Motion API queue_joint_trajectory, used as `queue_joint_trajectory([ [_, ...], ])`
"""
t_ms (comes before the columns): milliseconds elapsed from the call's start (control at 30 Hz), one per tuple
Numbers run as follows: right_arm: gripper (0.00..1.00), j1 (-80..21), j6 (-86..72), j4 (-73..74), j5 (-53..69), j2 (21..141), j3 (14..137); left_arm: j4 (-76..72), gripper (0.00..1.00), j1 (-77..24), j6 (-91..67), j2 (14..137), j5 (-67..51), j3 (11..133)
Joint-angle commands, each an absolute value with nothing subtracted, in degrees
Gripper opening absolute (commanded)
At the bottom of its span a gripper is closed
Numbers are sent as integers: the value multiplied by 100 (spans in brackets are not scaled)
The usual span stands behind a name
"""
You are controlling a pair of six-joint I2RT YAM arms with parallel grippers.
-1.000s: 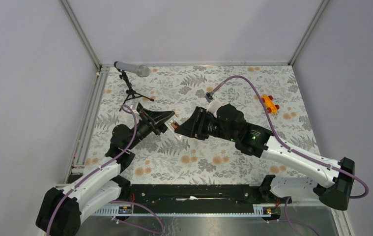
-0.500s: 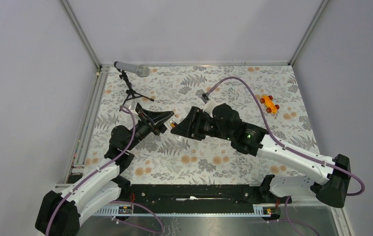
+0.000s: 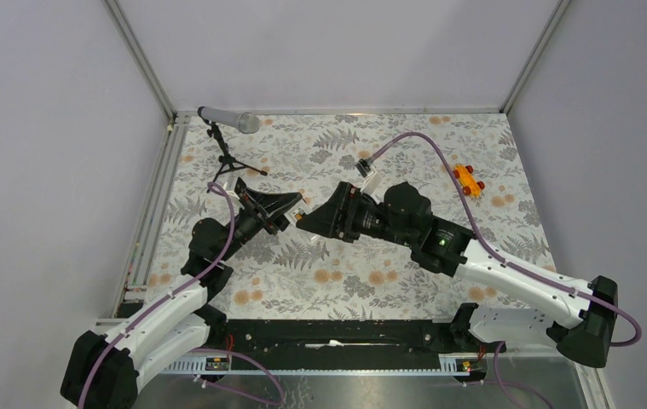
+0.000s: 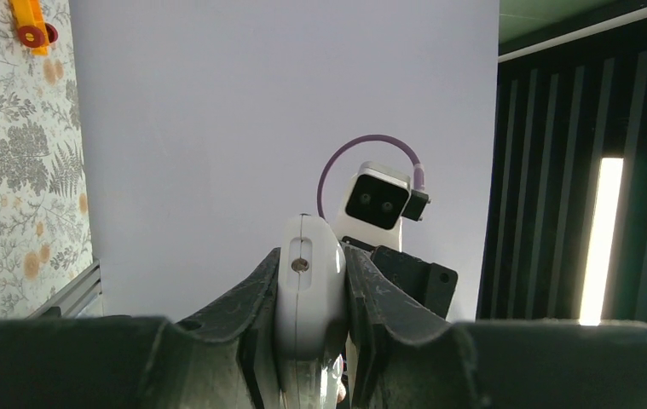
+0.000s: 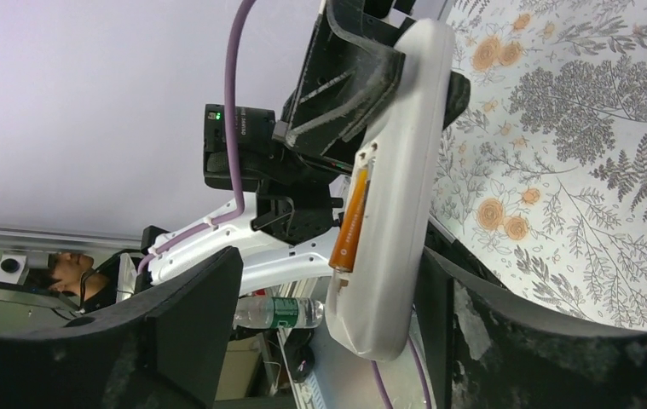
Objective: Load the batteries into the remote control
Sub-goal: Load the battery into the remote control.
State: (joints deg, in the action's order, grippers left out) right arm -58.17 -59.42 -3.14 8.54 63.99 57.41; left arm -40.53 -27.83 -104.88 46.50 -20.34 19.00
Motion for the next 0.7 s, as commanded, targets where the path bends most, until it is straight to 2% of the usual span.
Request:
queue_joint_trajectory([
  [0, 75, -5780, -6001, -615, 801, 6220, 5590, -4397, 0, -2786, -10409, 4641, -1983, 1995],
  [100, 71, -5765, -6073, -624, 800, 6233, 5563, -4389, 0, -2786, -10384, 4628, -2010, 1995],
  [333, 73, -5742, -6254, -642, 427, 5995, 5361, -4499, 0, -2786, -10290, 4554, -1996, 1959],
  [467, 63, -5713, -6379, -679, 313, 5847, 5165, -4803, 0, -2786, -10208, 4584, -2012, 1951],
  [667, 54, -5704, -6368, -981, 558, 5881, 5073, -5061, 0, -2786, -10134, 4673, -2071, 1983],
])
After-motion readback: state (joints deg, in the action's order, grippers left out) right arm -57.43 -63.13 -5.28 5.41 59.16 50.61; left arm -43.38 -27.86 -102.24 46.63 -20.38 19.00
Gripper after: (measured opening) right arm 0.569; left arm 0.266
